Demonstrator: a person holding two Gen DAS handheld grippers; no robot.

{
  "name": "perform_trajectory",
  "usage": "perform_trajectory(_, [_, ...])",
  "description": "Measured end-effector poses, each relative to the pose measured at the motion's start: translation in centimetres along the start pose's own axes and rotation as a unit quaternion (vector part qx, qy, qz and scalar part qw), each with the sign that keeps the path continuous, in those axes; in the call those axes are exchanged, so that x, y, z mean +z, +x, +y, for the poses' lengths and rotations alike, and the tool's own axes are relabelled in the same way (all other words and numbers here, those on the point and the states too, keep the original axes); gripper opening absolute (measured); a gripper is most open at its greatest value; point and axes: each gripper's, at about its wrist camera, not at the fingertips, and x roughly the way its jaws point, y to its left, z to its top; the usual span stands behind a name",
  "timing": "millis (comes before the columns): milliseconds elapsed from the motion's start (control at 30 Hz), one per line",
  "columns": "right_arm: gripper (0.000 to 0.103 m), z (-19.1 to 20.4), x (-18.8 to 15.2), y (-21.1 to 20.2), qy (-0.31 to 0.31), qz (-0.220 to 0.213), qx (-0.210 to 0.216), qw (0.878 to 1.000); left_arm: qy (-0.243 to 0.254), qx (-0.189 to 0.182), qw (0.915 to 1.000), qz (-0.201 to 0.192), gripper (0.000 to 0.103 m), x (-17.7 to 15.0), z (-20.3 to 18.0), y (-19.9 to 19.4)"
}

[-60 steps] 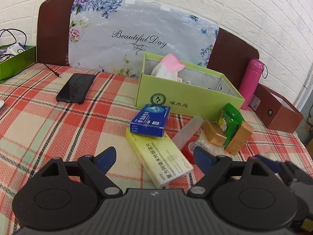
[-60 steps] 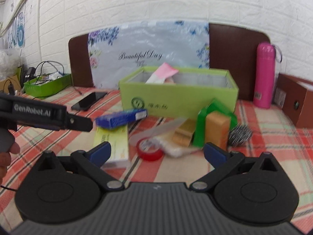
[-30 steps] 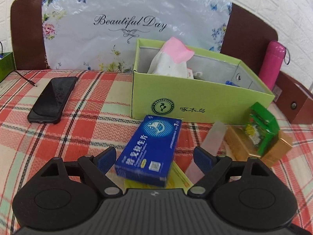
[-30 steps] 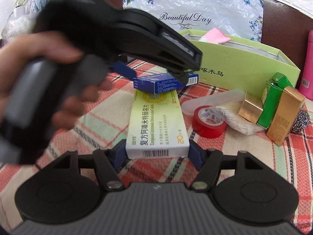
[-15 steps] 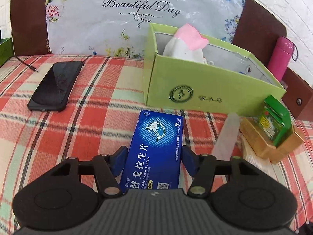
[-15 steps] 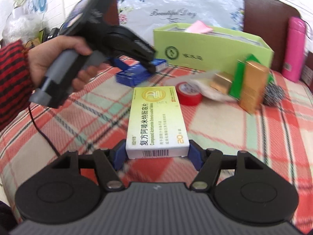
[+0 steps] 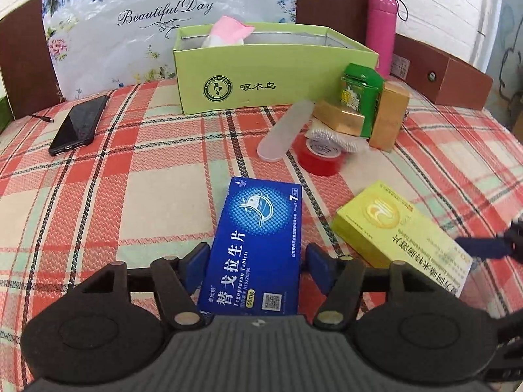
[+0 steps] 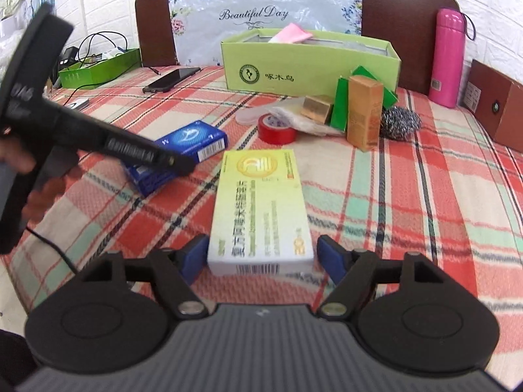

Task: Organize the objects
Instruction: 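Grasp the blue medicine box with the left tool while the right tool grasps the yellow-white medicine box, then carry both medicine boxes into the lime-green box and release both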

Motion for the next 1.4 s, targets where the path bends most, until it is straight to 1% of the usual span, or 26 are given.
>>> perform_trajectory(67, [0.073,0.1,0.4,0.4,-0.006,-0.004,0.004,1.000,0.000,0.001,1.0000,0.000,0.069,0.1,0.0,0.1])
perform_trajectory(167, [0.073,0.3,0.8,1.1,-0.009,-0.007,0.006,1.000,-0.006,-0.007,1.0000,-0.002,0.069,0.2,0.2,0.1])
perform_trajectory(267, [0.072,0.3,1.1,1.7,-0.005,-0.004,0.006,1.000,-0.004,0.001,1.0000,-0.003,0.069,0.1,0.1,0.1])
perform_trajectory(400, [0.067,0.2,1.0,2.2,0.000,-0.001,0.004,1.000,-0.005,0.000,1.0000,-0.007,0.069,0.2,0.0,0.2])
perform_trajectory(433, [0.066,0.2,1.0,2.3,0.001,-0.001,0.005,1.000,-0.005,-0.002,1.0000,-0.008,0.067,0.2,0.1,0.2])
perform_trajectory(467, [0.066,0.1,1.0,2.3,0.001,-0.002,0.005,1.000,-0.004,-0.002,0.9999,-0.010,0.060,0.2,0.0,0.2])
perform_trajectory(600, [0.065,0.0,1.0,2.2,0.002,-0.001,0.006,1.000,-0.009,-0.007,0.9998,-0.014,0.060,0.4,0.1,0.1])
perform_trajectory(700, [0.065,-0.2,1.4,1.6,0.013,-0.008,0.016,1.000,-0.022,-0.022,0.9993,-0.020,0.060,0.7,0.4,-0.5])
perform_trajectory(933, [0.065,-1.1,3.4,-0.2,0.021,-0.040,0.028,0.999,-0.024,-0.047,0.9962,-0.069,0.060,3.0,0.3,-3.1])
perform_trajectory(1100, [0.065,-2.7,6.1,-1.1,0.032,-0.077,0.031,0.996,-0.019,-0.053,0.9915,-0.117,0.060,6.0,0.4,-4.7])
perform_trajectory(1300, [0.065,-4.8,11.0,-0.7,0.024,-0.130,0.007,0.991,-0.017,-0.040,0.9844,-0.170,0.060,10.3,0.8,-5.3])
perform_trajectory(1400, [0.065,-6.1,13.9,0.6,0.031,-0.147,-0.003,0.989,-0.033,-0.029,0.9819,-0.184,0.060,12.7,1.4,-4.6])
